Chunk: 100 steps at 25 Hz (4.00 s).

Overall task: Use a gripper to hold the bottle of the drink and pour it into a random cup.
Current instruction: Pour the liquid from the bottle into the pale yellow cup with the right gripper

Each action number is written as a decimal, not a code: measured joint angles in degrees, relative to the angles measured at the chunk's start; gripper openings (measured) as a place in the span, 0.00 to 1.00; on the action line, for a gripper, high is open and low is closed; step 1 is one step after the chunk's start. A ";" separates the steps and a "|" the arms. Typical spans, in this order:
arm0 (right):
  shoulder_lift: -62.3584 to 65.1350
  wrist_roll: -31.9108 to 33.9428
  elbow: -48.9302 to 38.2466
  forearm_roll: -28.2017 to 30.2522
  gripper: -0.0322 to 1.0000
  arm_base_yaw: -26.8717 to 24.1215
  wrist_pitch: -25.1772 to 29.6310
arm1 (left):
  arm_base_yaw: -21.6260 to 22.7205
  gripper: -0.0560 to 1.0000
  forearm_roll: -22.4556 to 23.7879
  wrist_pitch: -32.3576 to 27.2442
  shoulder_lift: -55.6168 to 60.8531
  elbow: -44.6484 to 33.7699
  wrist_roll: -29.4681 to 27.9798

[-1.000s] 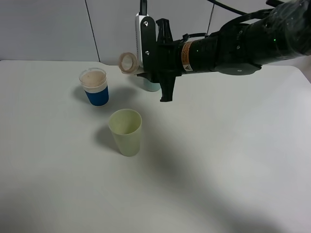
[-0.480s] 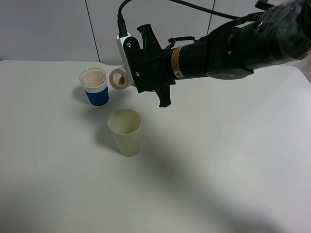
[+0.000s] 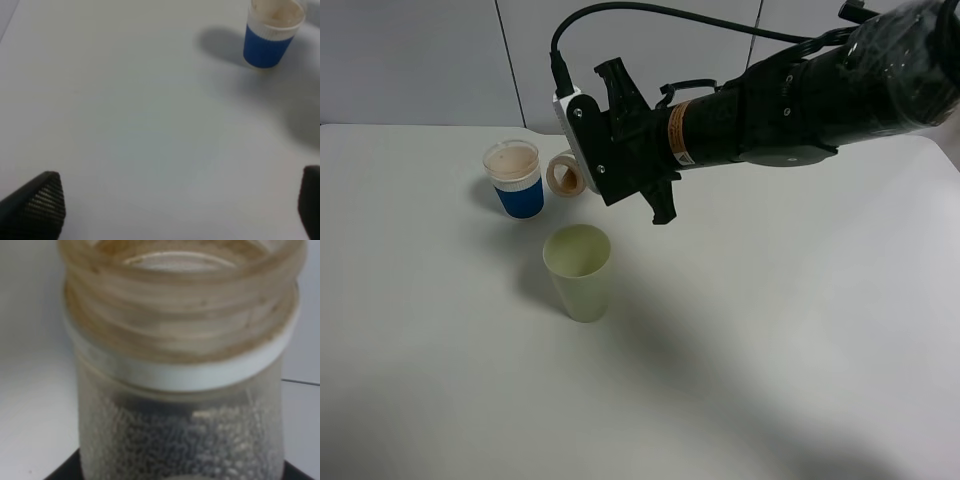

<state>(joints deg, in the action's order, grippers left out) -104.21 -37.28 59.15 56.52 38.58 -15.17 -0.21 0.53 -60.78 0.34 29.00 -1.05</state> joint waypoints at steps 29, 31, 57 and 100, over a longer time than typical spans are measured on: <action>0.00 -14.73 0.00 0.07 0.40 1.40 1.80 | 0.00 0.93 0.00 0.00 0.00 0.00 0.00; 0.00 -15.47 0.00 0.07 0.40 1.60 1.95 | 0.00 0.93 0.00 0.00 0.00 0.00 0.00; 0.20 -23.02 0.00 -0.99 0.40 2.28 2.53 | 0.00 0.93 0.00 0.00 0.00 0.00 0.00; 0.20 -35.05 0.00 -4.90 0.40 2.65 2.53 | 0.00 0.93 0.00 0.00 0.00 0.00 0.00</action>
<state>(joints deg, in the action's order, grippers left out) -104.01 -72.33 59.15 51.62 41.23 -12.64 -0.21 0.53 -60.78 0.34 29.00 -1.05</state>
